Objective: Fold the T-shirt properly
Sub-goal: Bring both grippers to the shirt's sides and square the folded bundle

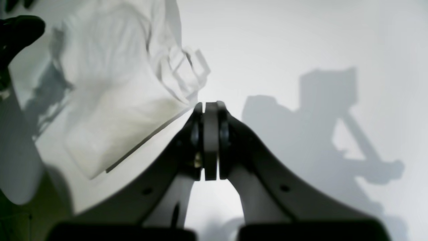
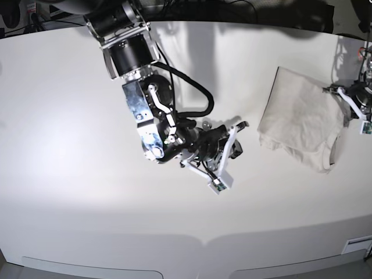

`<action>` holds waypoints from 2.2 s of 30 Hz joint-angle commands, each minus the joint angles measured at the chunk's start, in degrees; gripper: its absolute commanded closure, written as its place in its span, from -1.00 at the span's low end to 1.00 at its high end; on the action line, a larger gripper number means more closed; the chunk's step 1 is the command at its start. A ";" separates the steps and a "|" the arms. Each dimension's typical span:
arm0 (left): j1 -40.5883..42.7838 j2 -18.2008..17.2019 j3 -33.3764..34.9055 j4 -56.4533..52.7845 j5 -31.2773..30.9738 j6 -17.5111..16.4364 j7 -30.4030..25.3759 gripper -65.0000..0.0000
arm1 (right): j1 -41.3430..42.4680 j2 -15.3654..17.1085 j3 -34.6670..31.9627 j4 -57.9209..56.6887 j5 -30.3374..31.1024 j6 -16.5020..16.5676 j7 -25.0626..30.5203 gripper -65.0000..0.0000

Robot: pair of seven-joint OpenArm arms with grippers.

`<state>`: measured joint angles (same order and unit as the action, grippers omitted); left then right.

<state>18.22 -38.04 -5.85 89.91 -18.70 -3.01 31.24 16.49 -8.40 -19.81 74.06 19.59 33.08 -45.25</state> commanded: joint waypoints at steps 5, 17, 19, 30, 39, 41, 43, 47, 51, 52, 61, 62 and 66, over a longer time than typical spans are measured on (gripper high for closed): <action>3.39 2.93 -0.55 0.74 0.39 0.44 -4.96 1.00 | 1.73 -0.60 -3.34 -5.07 -1.70 0.33 9.22 1.00; -2.80 4.17 -3.52 -19.61 6.78 1.29 -13.22 1.00 | 2.86 -0.60 -5.70 -11.19 -1.64 0.35 10.12 1.00; -5.68 4.24 -3.65 -24.17 6.27 -2.99 -15.17 1.00 | 2.86 -0.60 -5.73 -11.19 -1.60 0.35 10.38 1.00; -18.40 12.48 -3.43 -29.18 4.09 -14.80 -12.41 1.00 | 2.86 -0.60 -4.15 -7.74 -3.43 0.35 7.04 1.00; -20.76 21.33 -3.43 -29.18 5.68 -20.31 -13.25 1.00 | 2.75 -0.60 6.08 2.21 -3.72 0.42 -1.18 1.00; -21.79 23.71 -3.43 -29.18 5.92 -22.27 -12.68 1.00 | 2.51 -0.60 6.84 3.52 -1.38 1.25 -2.51 1.00; -22.73 26.82 -3.43 -29.18 8.02 -23.98 -11.98 1.00 | 2.32 -0.60 6.84 4.00 -1.01 1.66 -3.98 1.00; -24.22 32.52 -3.43 -29.14 14.23 -24.50 -10.73 1.00 | 0.90 -0.60 6.84 4.00 -0.98 1.64 -4.85 1.00; -24.87 32.37 -3.56 -26.08 14.14 -24.46 -8.55 1.00 | -1.68 0.31 6.84 4.00 -1.31 1.64 -5.57 1.00; -24.72 31.56 -3.56 -24.37 13.81 -24.44 -8.22 1.00 | -2.12 1.01 6.84 4.00 -1.70 1.64 -5.42 1.00; -20.24 18.23 -3.54 -15.17 -2.32 -23.43 1.05 1.00 | -2.27 4.63 10.23 8.02 -3.56 1.40 -6.40 1.00; -18.69 17.18 -3.54 -15.17 -4.13 -23.37 0.66 1.00 | -2.27 5.16 10.75 8.55 -3.56 1.22 -7.17 1.00; -11.96 14.84 -3.54 -15.15 -11.43 -23.41 -1.42 1.00 | -3.34 7.48 11.28 8.96 -3.56 -0.44 -9.01 1.00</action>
<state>6.90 -22.41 -9.23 74.08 -30.79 -26.74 28.80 11.99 -0.49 -8.58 82.08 15.11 32.80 -55.02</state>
